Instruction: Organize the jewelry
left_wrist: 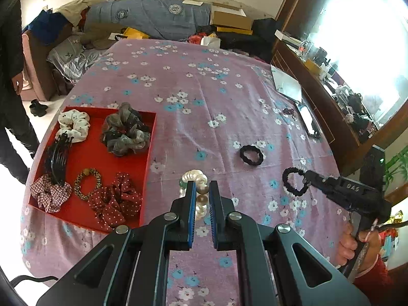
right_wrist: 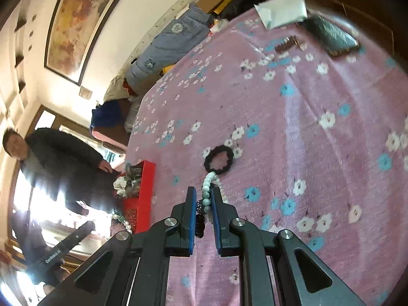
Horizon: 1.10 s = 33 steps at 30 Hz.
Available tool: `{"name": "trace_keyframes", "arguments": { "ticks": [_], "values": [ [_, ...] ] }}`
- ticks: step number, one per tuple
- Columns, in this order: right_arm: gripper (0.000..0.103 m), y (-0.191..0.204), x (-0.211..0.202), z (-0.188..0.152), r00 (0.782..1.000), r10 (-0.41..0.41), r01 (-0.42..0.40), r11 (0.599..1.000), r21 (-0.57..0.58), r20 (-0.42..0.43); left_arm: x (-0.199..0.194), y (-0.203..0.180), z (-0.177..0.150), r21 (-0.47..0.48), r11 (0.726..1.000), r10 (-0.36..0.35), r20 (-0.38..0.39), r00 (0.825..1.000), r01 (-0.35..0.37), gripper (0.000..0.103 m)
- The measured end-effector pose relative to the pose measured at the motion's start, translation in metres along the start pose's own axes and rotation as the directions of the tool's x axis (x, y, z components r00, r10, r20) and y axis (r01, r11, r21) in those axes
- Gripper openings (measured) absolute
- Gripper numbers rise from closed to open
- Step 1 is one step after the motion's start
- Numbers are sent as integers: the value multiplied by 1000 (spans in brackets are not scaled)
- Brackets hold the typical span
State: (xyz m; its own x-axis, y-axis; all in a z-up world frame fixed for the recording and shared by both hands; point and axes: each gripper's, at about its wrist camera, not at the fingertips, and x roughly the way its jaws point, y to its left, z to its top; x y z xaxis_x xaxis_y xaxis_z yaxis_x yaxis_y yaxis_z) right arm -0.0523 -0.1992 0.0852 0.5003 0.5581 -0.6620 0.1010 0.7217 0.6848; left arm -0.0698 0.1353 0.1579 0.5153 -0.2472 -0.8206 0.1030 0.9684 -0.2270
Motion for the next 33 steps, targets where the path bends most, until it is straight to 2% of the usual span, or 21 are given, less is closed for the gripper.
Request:
{"name": "trace_keyframes", "arguments": {
  "ticks": [4, 7, 11, 13, 14, 15, 17, 20, 26, 28, 30, 33],
  "values": [
    [13, -29, 11, -9, 995, -94, 96, 994, 58, -24, 13, -2, 0, 13, 1000, -13, -31, 999, 14, 9],
    [14, -55, 16, -18, 978, -206, 209, 974, 91, -40, 22, -6, 1, 27, 999, -27, -56, 998, 29, 9],
    [16, -70, 3, -22, 969, -247, 247, 958, 145, -22, 28, -11, 1, 53, 998, -29, -63, 998, 33, 9],
    [29, -70, -10, -20, 954, -300, 294, 945, 144, 18, 30, -13, 1, 59, 998, -33, -67, 997, 37, 9],
    [34, -65, -17, -19, 941, -336, 330, 937, 117, 40, 31, -13, 1, 61, 997, -34, -68, 997, 38, 9],
    [34, -59, -20, -16, 936, -348, 343, 936, 79, 53, 32, -14, 1, 63, 997, -35, -70, 997, 39, 9],
    [34, -36, -20, -13, 941, -333, 336, 941, -46, 61, 34, -14, 0, 63, 997, -38, -75, 996, 43, 9],
    [34, -2, 0, -17, 955, -297, 291, 931, -222, 7, 37, -14, -2, 59, 997, -40, -83, 996, 45, 9],
    [34, 17, 45, -28, 944, -326, 297, 900, -318, -42, 36, -15, -7, 54, 998, -33, -88, 996, 37, 9],
    [31, 12, 51, -31, 925, -379, 347, 876, -334, -32, 35, -14, -8, 50, 998, -30, -87, 996, 35, 9],
    [8, 4, 51, -28, 922, -386, 353, 878, -323, -43, 34, -13, -9, 42, 999, -28, -86, 996, 32, 9],
    [8, -3, 43, -25, 926, -375, 348, 891, -292, -41, 34, -9, -11, 30, 999, -27, -88, 996, 30, 9]
  ]
}}
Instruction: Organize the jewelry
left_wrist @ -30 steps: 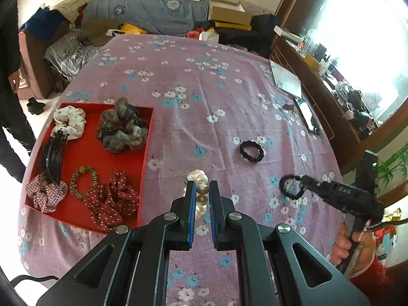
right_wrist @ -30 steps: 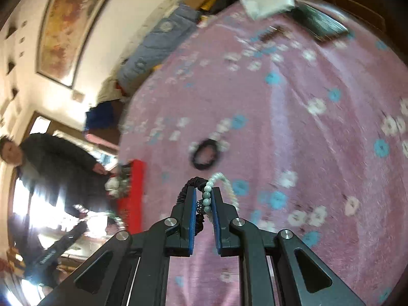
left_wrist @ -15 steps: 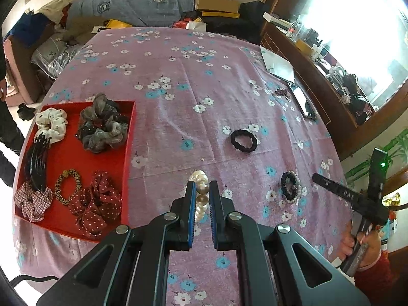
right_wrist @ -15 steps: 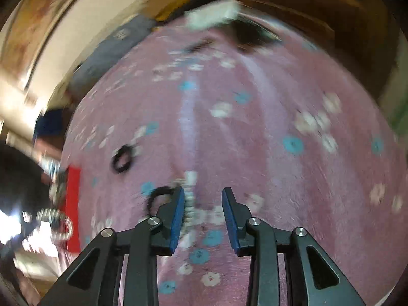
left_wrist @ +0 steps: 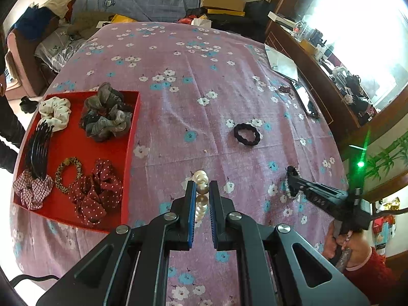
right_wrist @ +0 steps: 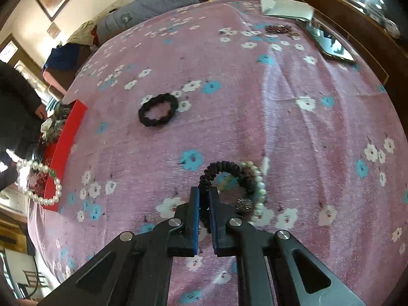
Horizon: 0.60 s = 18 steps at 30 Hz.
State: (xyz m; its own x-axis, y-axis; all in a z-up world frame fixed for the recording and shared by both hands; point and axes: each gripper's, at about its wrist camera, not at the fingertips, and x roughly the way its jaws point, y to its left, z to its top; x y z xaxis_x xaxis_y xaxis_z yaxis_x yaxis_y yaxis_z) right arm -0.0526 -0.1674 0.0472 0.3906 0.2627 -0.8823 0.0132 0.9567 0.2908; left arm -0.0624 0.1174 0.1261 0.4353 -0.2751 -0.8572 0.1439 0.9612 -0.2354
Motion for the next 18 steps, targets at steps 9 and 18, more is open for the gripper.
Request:
{"name": "trace_keyframes", "arguments": {
  "ticks": [9, 18],
  "values": [
    [8, 19, -55, 10, 988, 123, -125, 992, 20, 97, 7, 1, -6, -2, 1000, -28, -31, 999, 28, 9],
    [8, 64, -67, 24, 964, 242, -242, 970, -12, 109, 15, -9, -16, 44, 997, -63, -81, 995, 67, 9]
  ]
}}
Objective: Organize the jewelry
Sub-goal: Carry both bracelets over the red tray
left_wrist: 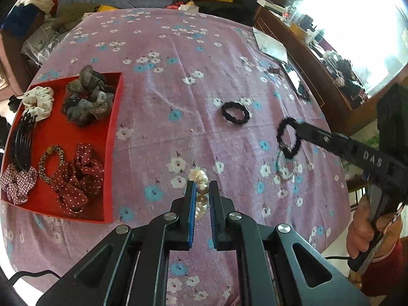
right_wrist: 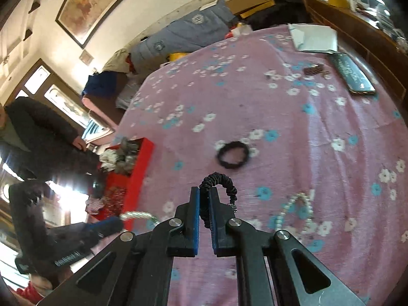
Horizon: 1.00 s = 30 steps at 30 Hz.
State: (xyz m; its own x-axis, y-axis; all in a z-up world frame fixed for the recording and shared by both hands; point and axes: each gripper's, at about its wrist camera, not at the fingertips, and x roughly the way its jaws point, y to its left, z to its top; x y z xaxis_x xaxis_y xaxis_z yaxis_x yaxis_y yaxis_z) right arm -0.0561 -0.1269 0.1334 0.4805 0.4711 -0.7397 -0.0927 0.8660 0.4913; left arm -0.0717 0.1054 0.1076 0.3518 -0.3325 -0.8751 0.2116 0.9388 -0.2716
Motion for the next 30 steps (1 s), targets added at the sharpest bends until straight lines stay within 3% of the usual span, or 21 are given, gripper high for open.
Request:
{"name": "trace_keyframes", "arguments": {
  "ticks": [14, 17, 22, 30],
  "values": [
    [8, 39, 32, 5, 998, -7, 3, 998, -63, -69, 2, 3, -6, 51, 999, -14, -29, 999, 16, 9],
    [8, 43, 38, 9, 996, 10, -15, 998, -56, -87, -8, 6, -6, 53, 999, -4, 12, 1000, 3, 9],
    [8, 66, 48, 16, 995, 30, -40, 992, -117, -92, -31, 36, -1, -19, 999, 38, 73, 997, -37, 9],
    [9, 122, 77, 26, 982, 142, -164, 967, -192, -126, -80, 116, 32, -178, 982, 98, 158, 983, -69, 9]
  ]
}}
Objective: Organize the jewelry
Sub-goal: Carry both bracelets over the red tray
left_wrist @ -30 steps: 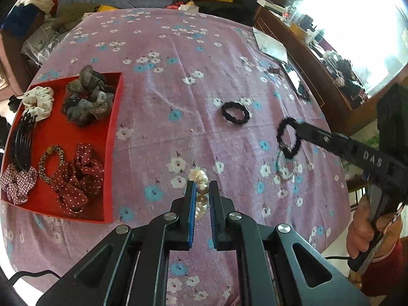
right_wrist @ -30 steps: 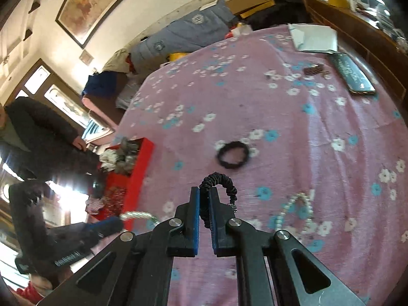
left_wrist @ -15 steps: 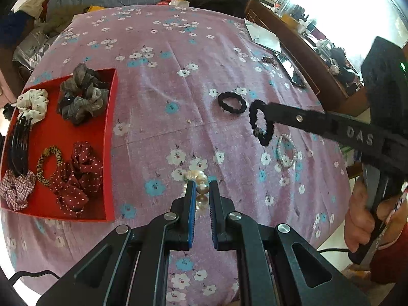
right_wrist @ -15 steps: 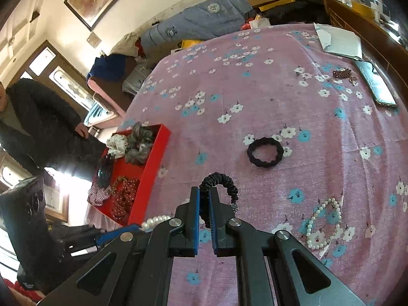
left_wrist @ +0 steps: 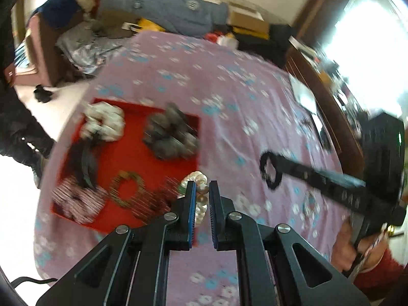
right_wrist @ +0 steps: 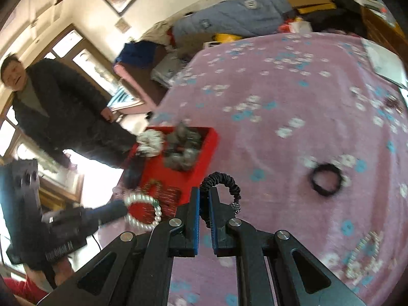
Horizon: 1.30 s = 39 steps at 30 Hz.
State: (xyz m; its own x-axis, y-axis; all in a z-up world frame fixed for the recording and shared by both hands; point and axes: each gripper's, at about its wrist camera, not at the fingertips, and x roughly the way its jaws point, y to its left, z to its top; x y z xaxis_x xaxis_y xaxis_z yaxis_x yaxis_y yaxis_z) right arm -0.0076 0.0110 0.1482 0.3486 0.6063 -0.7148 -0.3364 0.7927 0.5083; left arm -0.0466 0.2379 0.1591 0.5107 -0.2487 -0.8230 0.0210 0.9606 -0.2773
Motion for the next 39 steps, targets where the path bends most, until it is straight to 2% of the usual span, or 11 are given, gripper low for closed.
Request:
{"name": "trace_keyframes", "arguments": {
  "ticks": [4, 9, 12, 15, 21, 30, 34, 39],
  "values": [
    [9, 29, 27, 10, 998, 61, -62, 997, -40, -15, -2, 29, 24, -15, 999, 40, 24, 999, -39, 9],
    [9, 52, 70, 17, 993, 100, -103, 993, -55, -70, 21, 57, 39, -14, 996, 92, 10, 996, -92, 9],
    [9, 53, 96, 18, 989, 99, -103, 994, -35, -109, 44, 70, 42, -5, 993, 121, -20, 992, -121, 9],
    [9, 54, 115, 19, 988, 76, -82, 996, -34, -133, 64, 84, 45, -21, 993, 112, -54, 992, -113, 9],
    [9, 61, 152, 14, 982, 21, -35, 997, -69, -187, 93, 104, 51, 10, 982, 191, -79, 978, -190, 9],
    [9, 65, 184, 7, 972, -20, 2, 997, -75, -235, 114, 115, 56, -7, 988, 152, -123, 981, -155, 9],
    [9, 64, 191, 3, 966, -14, -3, 998, -64, -257, 109, 115, 58, -29, 991, 129, -108, 986, -133, 9],
    [12, 64, 188, 3, 972, 12, -22, 999, -42, -236, 93, 109, 60, -35, 993, 107, -79, 991, -110, 11]
  ]
}}
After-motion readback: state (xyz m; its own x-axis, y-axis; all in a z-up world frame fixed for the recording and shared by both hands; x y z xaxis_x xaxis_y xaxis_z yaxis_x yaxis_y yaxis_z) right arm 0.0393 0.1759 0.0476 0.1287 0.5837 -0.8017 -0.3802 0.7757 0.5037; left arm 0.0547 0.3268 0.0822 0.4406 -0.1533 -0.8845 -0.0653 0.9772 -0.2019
